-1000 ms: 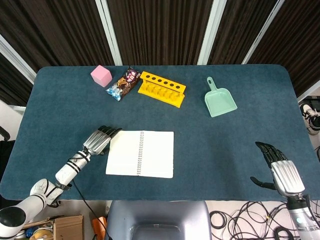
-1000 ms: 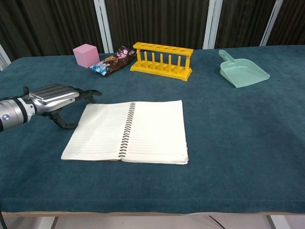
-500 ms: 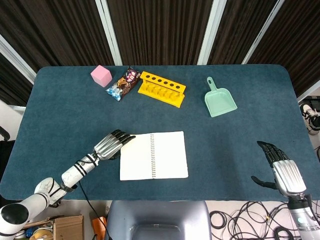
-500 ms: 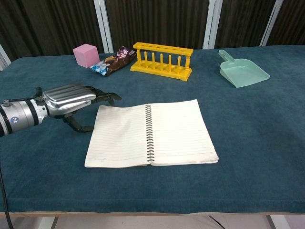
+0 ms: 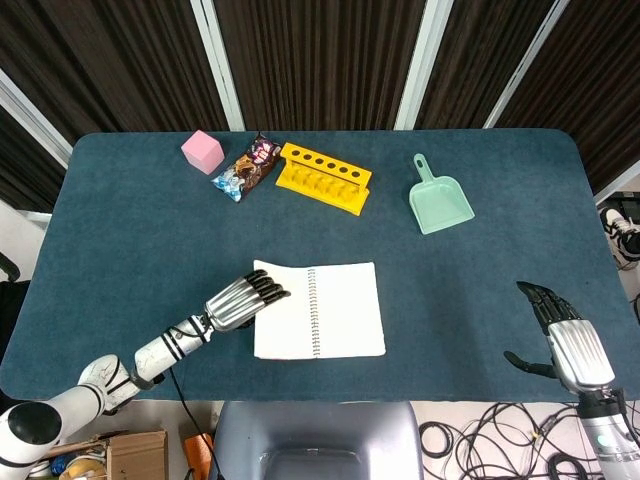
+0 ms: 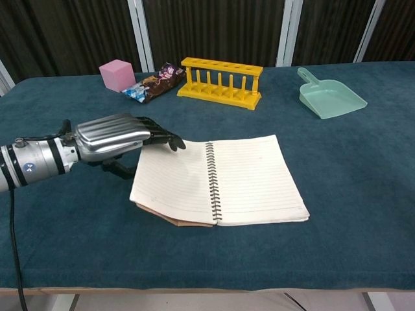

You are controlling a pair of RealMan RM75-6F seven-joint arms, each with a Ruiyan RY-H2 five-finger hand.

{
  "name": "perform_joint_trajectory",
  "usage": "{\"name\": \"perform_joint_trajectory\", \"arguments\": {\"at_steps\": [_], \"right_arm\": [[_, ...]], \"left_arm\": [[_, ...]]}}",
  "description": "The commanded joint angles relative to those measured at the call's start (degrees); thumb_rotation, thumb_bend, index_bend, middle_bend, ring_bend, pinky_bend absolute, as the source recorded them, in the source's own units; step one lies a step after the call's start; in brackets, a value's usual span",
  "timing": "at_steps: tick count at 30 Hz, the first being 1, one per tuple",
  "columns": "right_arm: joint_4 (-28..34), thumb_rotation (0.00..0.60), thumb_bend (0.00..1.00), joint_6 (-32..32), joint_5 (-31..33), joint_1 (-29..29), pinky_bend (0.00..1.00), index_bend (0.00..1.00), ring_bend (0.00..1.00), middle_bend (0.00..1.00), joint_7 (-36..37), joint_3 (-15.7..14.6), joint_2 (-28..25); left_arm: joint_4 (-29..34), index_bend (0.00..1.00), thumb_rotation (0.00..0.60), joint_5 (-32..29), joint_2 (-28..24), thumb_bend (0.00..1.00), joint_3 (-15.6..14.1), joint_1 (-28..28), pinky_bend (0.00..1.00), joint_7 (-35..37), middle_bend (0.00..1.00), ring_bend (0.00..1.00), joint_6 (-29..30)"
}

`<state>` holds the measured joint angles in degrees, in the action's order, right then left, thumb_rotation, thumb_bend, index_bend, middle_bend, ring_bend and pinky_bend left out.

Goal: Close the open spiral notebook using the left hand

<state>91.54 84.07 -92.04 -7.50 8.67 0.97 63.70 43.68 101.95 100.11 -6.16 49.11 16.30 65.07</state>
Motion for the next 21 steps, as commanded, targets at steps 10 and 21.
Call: {"name": "perform_joint_trajectory", "arguments": {"at_steps": [10, 21], "right_arm": [[-0.8, 0.600, 0.00, 0.4, -0.2, 0.1, 0.23, 0.05, 0.09, 0.11, 1.1, 0.1, 0.2], [-1.4, 0.600, 0.00, 0.5, -0.1, 0.1, 0.23, 0.05, 0.09, 0.10, 1.5, 0.2, 0.7]], "left_arm": [[3.7, 0.46, 0.600, 0.7, -1.0, 0.87, -0.4, -1.1, 0.33, -4.9, 0.56, 0.53, 3.3], [10.4, 0.45, 0.600, -2.6, -11.6, 0.86, -0.7, -6.5, 0.33, -11.8, 0.53, 0.50, 5.4]]}}
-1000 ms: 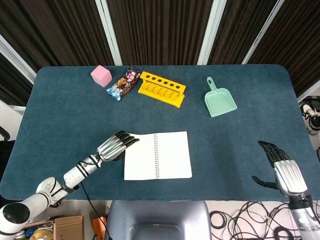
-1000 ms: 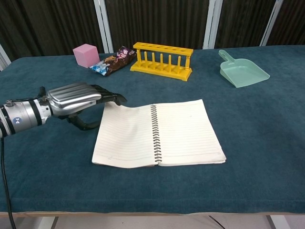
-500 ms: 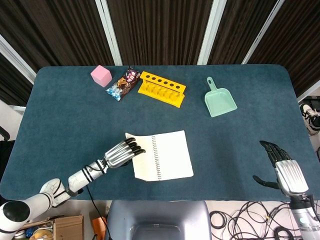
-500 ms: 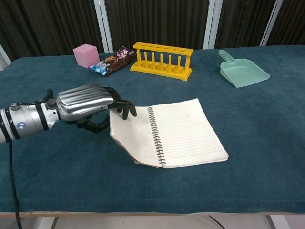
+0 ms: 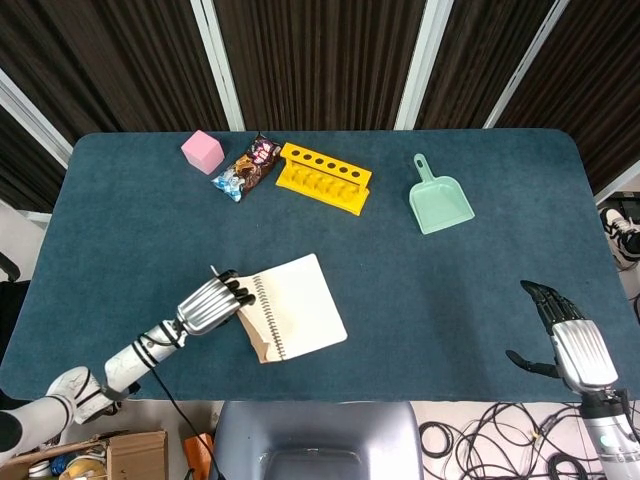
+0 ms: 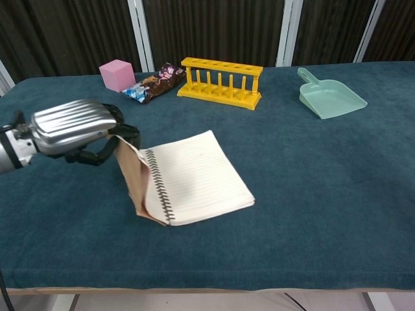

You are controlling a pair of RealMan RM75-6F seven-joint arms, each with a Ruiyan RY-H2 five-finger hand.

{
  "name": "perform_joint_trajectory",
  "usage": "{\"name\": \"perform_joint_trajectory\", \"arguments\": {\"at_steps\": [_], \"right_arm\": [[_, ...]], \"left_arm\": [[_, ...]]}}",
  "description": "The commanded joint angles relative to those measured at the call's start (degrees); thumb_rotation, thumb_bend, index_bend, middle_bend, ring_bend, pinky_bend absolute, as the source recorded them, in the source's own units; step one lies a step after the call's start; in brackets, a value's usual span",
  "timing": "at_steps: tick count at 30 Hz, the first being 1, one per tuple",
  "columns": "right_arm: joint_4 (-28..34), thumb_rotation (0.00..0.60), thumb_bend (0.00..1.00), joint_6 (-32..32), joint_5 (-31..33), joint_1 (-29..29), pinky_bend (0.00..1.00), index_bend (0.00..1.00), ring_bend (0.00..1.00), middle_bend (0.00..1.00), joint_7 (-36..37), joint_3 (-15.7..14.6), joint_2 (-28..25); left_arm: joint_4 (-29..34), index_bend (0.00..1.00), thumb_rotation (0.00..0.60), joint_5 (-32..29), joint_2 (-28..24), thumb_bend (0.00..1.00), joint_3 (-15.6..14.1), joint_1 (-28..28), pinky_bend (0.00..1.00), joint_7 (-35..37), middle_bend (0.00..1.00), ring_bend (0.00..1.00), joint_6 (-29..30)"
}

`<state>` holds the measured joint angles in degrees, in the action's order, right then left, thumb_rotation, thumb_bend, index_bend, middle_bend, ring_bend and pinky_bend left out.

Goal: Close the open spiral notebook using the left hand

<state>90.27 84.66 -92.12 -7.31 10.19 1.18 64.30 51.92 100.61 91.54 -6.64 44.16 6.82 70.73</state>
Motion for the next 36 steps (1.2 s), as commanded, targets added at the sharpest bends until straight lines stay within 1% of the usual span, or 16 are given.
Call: {"name": "perform_joint_trajectory", "arguments": {"at_steps": [1, 4, 6, 9, 13, 15, 16, 19, 21, 22, 23, 24, 31, 36], "right_arm": [[-0.2, 0.600, 0.00, -0.1, -0.1, -0.1, 0.23, 0.05, 0.09, 0.10, 0.0, 0.0, 0.3], [-0.5, 0.600, 0.00, -0.3, 0.0, -0.2, 0.23, 0.05, 0.09, 0.10, 0.1, 0.0, 0.6], [-0.6, 0.600, 0.00, -0.5, 0.0, -0.3, 0.23, 0.05, 0.09, 0.10, 0.2, 0.0, 0.7], [-0.7, 0.600, 0.00, -0.6, -0.1, -0.5, 0.23, 0.05, 0.09, 0.11, 0.4, 0.0, 0.9], [-0.9, 0.600, 0.00, -0.4, -0.1, -0.4, 0.23, 0.05, 0.09, 0.10, 0.7, 0.1, 0.8], [-1.0, 0.600, 0.00, -0.2, 0.0, -0.3, 0.23, 0.05, 0.09, 0.10, 0.9, 0.1, 0.7], [-1.1, 0.600, 0.00, -0.1, 0.1, -0.1, 0.23, 0.05, 0.09, 0.10, 1.1, 0.1, 0.7], [-1.1, 0.600, 0.00, 0.0, 0.1, -0.1, 0.23, 0.05, 0.09, 0.11, 1.2, 0.1, 0.7], [-1.3, 0.600, 0.00, 0.2, 0.3, 0.1, 0.23, 0.05, 0.09, 0.10, 1.5, 0.1, 0.7], [-1.5, 0.600, 0.00, 0.3, 0.6, 0.3, 0.23, 0.05, 0.09, 0.10, 1.8, 0.0, 0.7], [-1.7, 0.600, 0.00, 0.5, 0.5, 0.4, 0.23, 0.05, 0.09, 0.10, 2.0, 0.0, 0.9], [-1.9, 0.600, 0.00, 0.6, 0.4, 0.5, 0.23, 0.05, 0.09, 0.10, 2.0, 0.0, 0.9], [-2.0, 0.600, 0.00, 0.7, 0.2, 0.4, 0.23, 0.05, 0.09, 0.10, 2.2, 0.1, 0.9], [-2.1, 0.600, 0.00, 0.6, 0.3, 0.4, 0.23, 0.05, 0.09, 0.10, 2.3, 0.1, 1.0]], "left_arm": [[2.9, 0.45, 0.600, -1.6, -4.2, 0.85, -0.3, -1.7, 0.33, -3.2, 0.52, 0.50, -0.6], [5.7, 0.42, 0.600, -2.2, -6.8, 0.84, 0.1, -1.5, 0.32, -5.9, 0.50, 0.47, -2.3], [8.0, 0.38, 0.600, -2.9, -8.0, 0.83, 0.8, -0.8, 0.30, -7.8, 0.47, 0.44, -3.7], [12.3, 0.28, 0.600, -5.6, -9.2, 0.80, 3.1, 1.1, 0.27, -11.1, 0.39, 0.36, -8.2], [14.9, 0.15, 0.600, -10.4, -7.5, 0.76, 7.5, 4.2, 0.24, -12.8, 0.27, 0.25, -14.2], [14.6, 0.11, 0.600, -11.7, -6.1, 0.72, 9.0, 5.1, 0.23, -12.7, 0.24, 0.21, -15.3], [14.4, 0.08, 0.600, -12.4, -5.0, 0.68, 9.8, 5.7, 0.22, -12.9, 0.22, 0.19, -15.8], [14.1, 0.05, 0.600, -12.6, -4.6, 0.61, 10.1, 5.9, 0.20, -13.0, 0.19, 0.16, -15.9], [13.7, 0.02, 0.600, -13.3, -3.3, 0.57, 11.0, 6.4, 0.20, -13.1, 0.17, 0.14, -16.3], [13.1, 0.01, 0.600, -14.7, -0.9, 0.54, 12.5, 7.5, 0.20, -11.9, 0.17, 0.14, -17.3], [10.8, 0.00, 0.600, -16.2, 2.2, 0.53, 14.0, 8.6, 0.19, -10.6, 0.16, 0.14, -18.5], [9.4, 0.00, 0.600, -16.7, 3.8, 0.52, 14.5, 9.1, 0.19, -9.8, 0.16, 0.14, -19.0], [-1.4, 0.00, 0.600, -17.4, 13.1, 0.52, 16.0, 11.6, 0.19, -3.7, 0.16, 0.14, -19.6], [-7.4, 0.00, 0.600, -19.8, 17.8, 0.52, 16.9, 13.0, 0.20, -0.2, 0.16, 0.14, -23.4]]}}
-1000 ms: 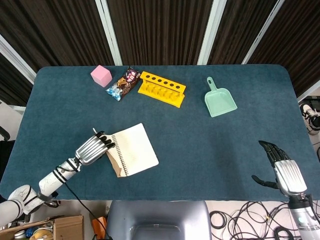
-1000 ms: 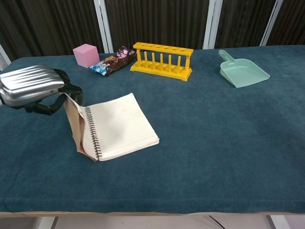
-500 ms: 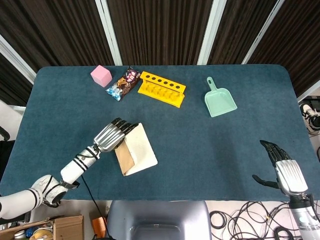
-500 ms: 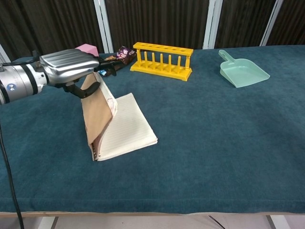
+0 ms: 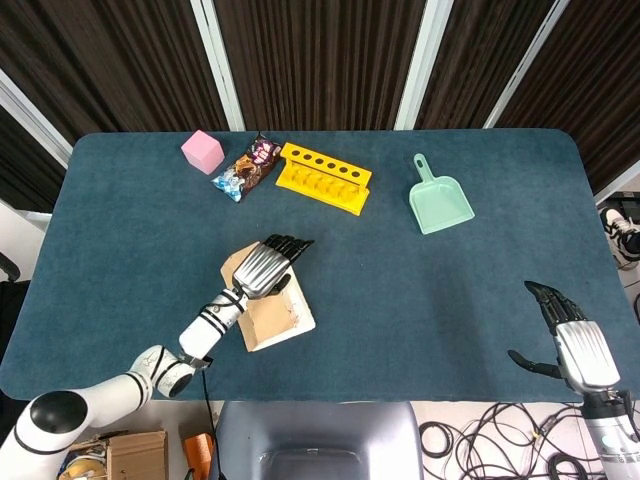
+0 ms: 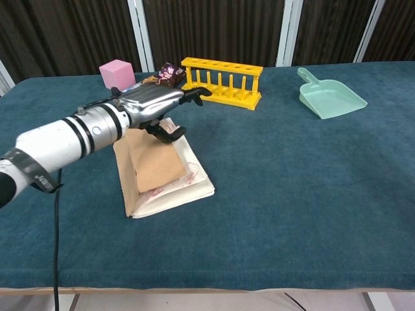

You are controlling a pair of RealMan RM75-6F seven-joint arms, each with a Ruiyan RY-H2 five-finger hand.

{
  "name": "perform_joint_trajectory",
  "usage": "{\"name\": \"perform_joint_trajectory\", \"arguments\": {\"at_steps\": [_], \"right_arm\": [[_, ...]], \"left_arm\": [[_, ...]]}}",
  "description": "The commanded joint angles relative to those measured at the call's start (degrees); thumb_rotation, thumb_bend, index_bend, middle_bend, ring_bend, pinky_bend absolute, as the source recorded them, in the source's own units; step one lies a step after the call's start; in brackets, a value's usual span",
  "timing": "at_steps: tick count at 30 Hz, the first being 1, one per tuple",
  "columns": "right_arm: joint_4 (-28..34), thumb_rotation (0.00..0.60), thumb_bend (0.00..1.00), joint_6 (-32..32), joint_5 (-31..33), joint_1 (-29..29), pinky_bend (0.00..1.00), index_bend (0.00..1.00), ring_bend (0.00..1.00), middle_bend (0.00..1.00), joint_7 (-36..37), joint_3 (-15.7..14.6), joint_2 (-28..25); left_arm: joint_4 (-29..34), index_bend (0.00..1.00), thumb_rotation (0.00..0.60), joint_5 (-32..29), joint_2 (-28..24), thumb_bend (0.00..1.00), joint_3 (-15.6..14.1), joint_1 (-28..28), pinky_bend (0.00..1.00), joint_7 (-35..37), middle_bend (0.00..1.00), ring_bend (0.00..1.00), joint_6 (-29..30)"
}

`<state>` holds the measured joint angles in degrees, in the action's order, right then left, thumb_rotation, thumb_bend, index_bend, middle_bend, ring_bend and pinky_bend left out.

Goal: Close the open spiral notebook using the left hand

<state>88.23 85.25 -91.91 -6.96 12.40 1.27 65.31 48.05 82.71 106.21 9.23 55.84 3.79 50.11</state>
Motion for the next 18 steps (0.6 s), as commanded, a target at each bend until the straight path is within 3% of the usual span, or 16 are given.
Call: {"name": "perform_joint_trajectory", "arguments": {"at_steps": [1, 5, 8, 12, 18], "right_arm": [[-0.1, 0.600, 0.00, 0.0, 0.1, 0.0, 0.23, 0.05, 0.09, 0.11, 0.1, 0.0, 0.0], [0.0, 0.600, 0.00, 0.1, 0.1, 0.1, 0.23, 0.05, 0.09, 0.10, 0.1, 0.0, -0.1], [0.0, 0.600, 0.00, 0.2, -0.1, 0.1, 0.23, 0.05, 0.09, 0.10, 0.1, 0.1, -0.2], [0.0, 0.600, 0.00, 0.2, -0.1, 0.1, 0.23, 0.05, 0.09, 0.10, 0.2, 0.0, -0.2], [-0.3, 0.600, 0.00, 0.1, -0.2, 0.0, 0.23, 0.05, 0.09, 0.10, 0.5, 0.0, 0.0]], "left_arm": [[-4.2, 0.00, 0.600, -2.2, 3.7, 0.52, 1.2, 1.5, 0.20, 3.5, 0.16, 0.14, -3.3], [-5.0, 0.00, 0.600, -2.1, 4.0, 0.52, 1.3, 1.2, 0.20, 5.5, 0.16, 0.14, -2.3], [-0.7, 0.00, 0.600, -1.1, 1.0, 0.52, 1.6, 0.0, 0.20, 6.8, 0.16, 0.14, 1.7], [11.4, 0.00, 0.600, 0.3, -7.0, 0.52, 1.9, -3.8, 0.21, 5.6, 0.16, 0.15, 9.3], [27.6, 0.00, 0.600, 0.6, -18.7, 0.52, -0.2, -10.2, 0.21, -1.4, 0.17, 0.15, 15.0]]}}
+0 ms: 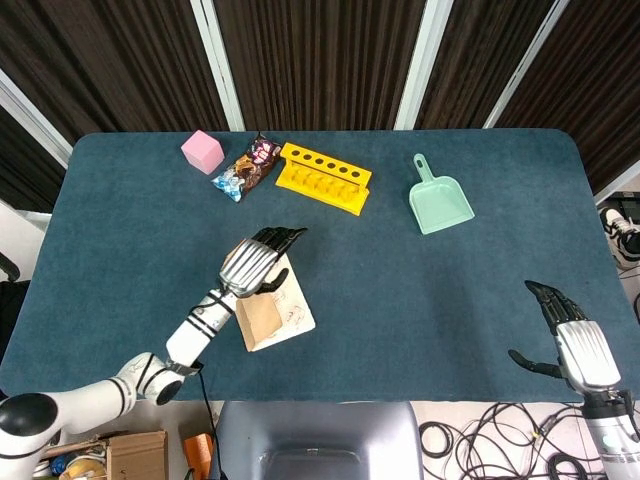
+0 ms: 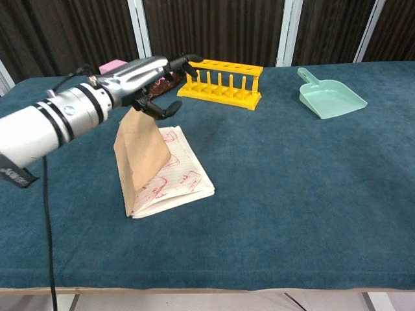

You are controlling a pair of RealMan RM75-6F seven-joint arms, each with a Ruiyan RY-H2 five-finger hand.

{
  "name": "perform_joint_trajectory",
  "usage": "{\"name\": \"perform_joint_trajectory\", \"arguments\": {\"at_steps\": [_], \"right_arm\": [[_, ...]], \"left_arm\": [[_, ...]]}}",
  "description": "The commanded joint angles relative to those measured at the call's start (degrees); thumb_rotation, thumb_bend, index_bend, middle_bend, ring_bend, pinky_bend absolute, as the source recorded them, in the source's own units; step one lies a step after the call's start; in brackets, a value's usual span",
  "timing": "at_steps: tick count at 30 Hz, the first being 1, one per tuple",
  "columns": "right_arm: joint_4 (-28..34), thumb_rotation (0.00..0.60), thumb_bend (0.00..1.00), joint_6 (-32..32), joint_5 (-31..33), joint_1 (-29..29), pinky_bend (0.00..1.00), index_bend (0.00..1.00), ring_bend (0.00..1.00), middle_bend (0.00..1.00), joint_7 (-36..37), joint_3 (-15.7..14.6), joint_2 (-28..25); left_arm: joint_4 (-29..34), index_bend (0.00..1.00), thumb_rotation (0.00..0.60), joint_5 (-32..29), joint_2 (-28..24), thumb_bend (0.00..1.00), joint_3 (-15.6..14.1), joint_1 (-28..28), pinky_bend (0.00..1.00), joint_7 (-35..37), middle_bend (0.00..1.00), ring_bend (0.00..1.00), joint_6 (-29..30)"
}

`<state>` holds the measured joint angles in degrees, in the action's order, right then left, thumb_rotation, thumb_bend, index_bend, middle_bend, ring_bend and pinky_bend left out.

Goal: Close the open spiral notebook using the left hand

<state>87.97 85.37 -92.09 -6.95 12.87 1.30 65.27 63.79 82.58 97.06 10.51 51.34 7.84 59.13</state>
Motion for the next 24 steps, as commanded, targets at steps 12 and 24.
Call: {"name": "perform_joint_trajectory", "arguments": {"at_steps": [12, 24], "right_arm": [[-0.2, 0.600, 0.00, -0.3, -0.2, -0.3, 0.23, 0.05, 0.09, 0.10, 0.2, 0.0, 0.1], [0.5, 0.600, 0.00, -0.2, -0.1, -0.3, 0.23, 0.05, 0.09, 0.11, -0.5, 0.1, -0.2]], "left_arm": [[16.6, 0.04, 0.600, -0.1, -13.4, 0.52, -8.5, -14.6, 0.21, -13.8, 0.18, 0.16, 9.0], [12.9, 0.08, 0.600, -0.7, -9.0, 0.55, -11.8, -15.1, 0.19, -12.7, 0.18, 0.14, 0.7]]}}
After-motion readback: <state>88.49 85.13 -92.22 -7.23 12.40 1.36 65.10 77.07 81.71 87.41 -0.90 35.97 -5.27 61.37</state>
